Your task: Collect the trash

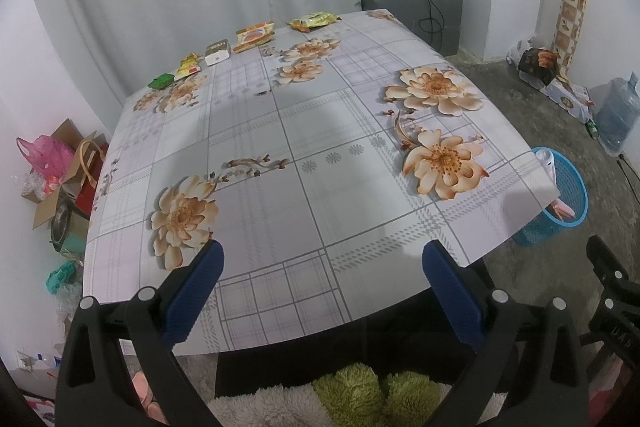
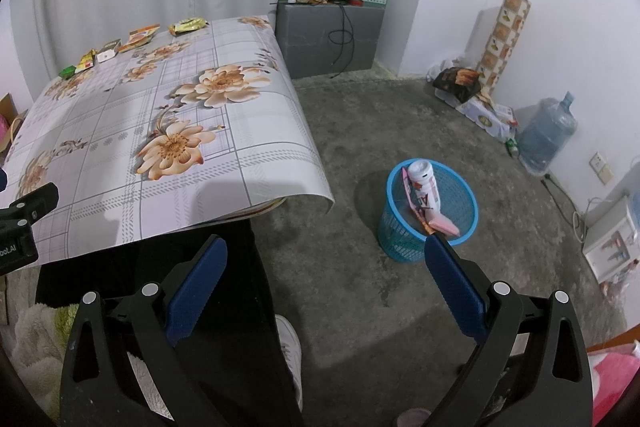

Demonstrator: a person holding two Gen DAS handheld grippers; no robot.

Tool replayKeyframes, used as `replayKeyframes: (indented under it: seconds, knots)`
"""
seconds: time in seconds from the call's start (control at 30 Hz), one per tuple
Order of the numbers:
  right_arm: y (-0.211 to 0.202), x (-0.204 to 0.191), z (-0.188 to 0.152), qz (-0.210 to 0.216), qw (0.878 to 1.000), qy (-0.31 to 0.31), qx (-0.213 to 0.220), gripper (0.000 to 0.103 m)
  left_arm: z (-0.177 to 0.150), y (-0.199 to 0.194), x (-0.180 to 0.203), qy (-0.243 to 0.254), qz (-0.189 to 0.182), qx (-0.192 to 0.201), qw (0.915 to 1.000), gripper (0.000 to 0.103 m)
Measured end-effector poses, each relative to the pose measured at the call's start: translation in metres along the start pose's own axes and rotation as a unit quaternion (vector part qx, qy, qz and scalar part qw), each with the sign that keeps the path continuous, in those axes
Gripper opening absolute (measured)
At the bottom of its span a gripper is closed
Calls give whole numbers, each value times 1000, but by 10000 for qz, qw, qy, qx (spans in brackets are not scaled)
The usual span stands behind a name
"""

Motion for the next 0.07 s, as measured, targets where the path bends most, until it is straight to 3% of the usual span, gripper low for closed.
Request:
replayKeyframes:
  seconds: [0.07]
  knots:
    - [0,0,0,3,10000,3,1,95,-1,0,0,-1,-2,1,10000,97]
Point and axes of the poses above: each gripper's, at about its wrist camera, not at the fingertips, and y roughly the way its jaws point, x to its right, z to its top, the point moved 3 cm from there along y, roughly the way its jaws point, and after that the axes turned 10 degrees about -x, right-handed, at the moved point
